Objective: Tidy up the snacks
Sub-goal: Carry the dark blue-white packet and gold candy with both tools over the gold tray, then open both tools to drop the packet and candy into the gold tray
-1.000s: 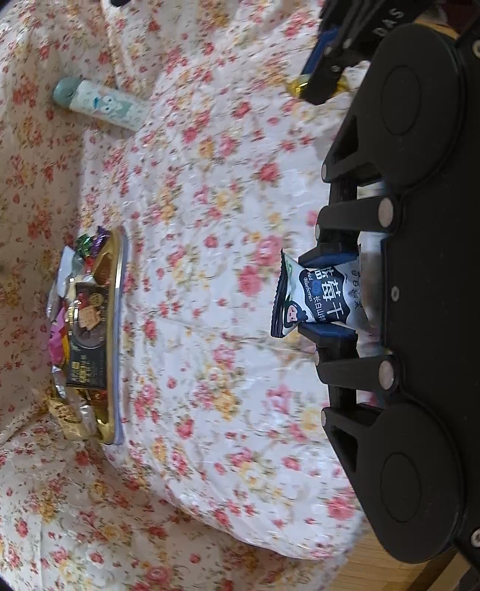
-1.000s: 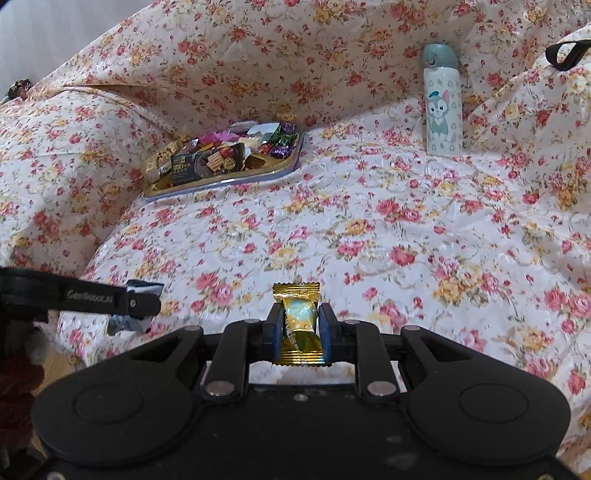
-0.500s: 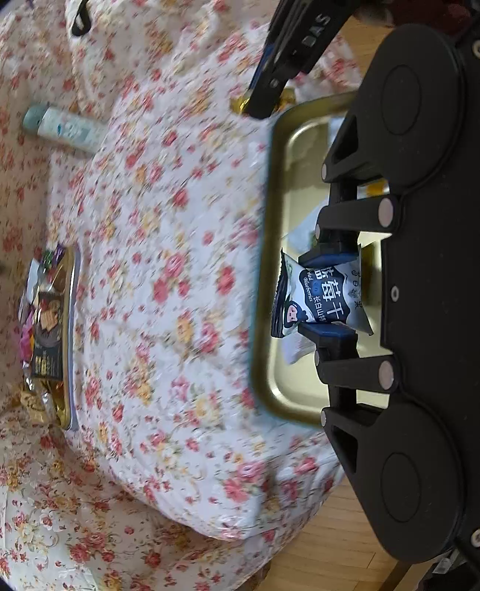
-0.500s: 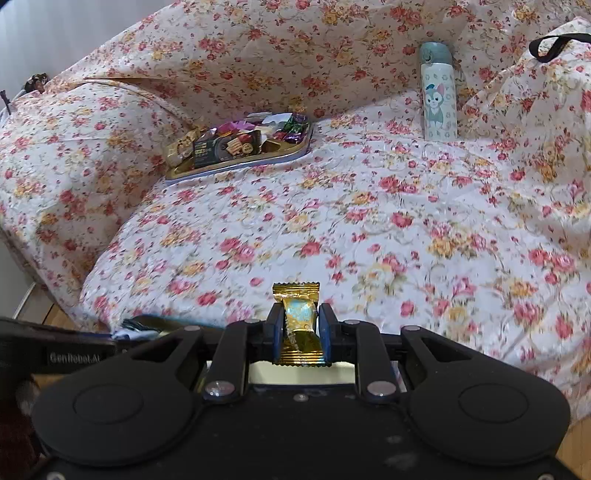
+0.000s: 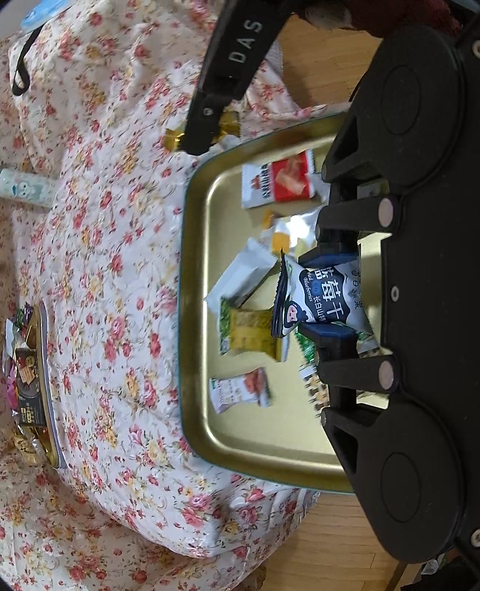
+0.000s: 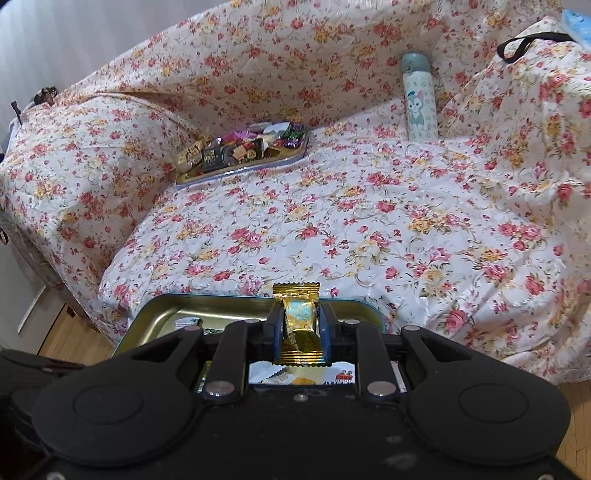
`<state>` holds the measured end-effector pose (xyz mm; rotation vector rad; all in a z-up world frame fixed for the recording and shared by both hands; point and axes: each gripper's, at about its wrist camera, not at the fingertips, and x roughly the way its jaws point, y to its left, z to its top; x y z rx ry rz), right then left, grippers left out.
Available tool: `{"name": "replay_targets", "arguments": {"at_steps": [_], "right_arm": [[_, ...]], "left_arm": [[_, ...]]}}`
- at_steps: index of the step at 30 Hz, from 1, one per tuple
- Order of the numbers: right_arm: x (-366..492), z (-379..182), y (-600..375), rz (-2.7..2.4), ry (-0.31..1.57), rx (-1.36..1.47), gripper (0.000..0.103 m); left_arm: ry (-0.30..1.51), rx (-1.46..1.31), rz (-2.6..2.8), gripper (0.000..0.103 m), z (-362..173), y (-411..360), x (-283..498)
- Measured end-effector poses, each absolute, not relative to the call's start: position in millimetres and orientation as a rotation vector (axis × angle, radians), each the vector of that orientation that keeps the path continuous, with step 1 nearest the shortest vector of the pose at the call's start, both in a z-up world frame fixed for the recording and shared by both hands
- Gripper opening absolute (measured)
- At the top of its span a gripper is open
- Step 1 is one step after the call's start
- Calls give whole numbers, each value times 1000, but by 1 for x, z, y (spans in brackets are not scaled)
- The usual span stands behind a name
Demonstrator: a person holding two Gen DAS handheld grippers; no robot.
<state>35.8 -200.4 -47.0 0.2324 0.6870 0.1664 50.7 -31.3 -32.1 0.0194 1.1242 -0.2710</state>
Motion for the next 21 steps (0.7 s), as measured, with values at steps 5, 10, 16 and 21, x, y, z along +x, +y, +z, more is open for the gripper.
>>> {"name": "replay_targets", "arguments": {"at_steps": [5, 10, 16, 21], "right_arm": [[26, -47, -203, 165, 689, 227, 22], [28, -52, -202, 148, 709, 219, 22], [29, -56, -196, 156, 729, 199, 22], [29, -56, -193, 163, 735, 186, 22]], "left_arm": [[1139, 42, -297, 40, -40, -41, 42], [1177, 21, -317, 40, -49, -41, 43], [1191, 15, -316, 40, -54, -38, 43], [1189, -2, -349, 40, -53, -37, 42]]}}
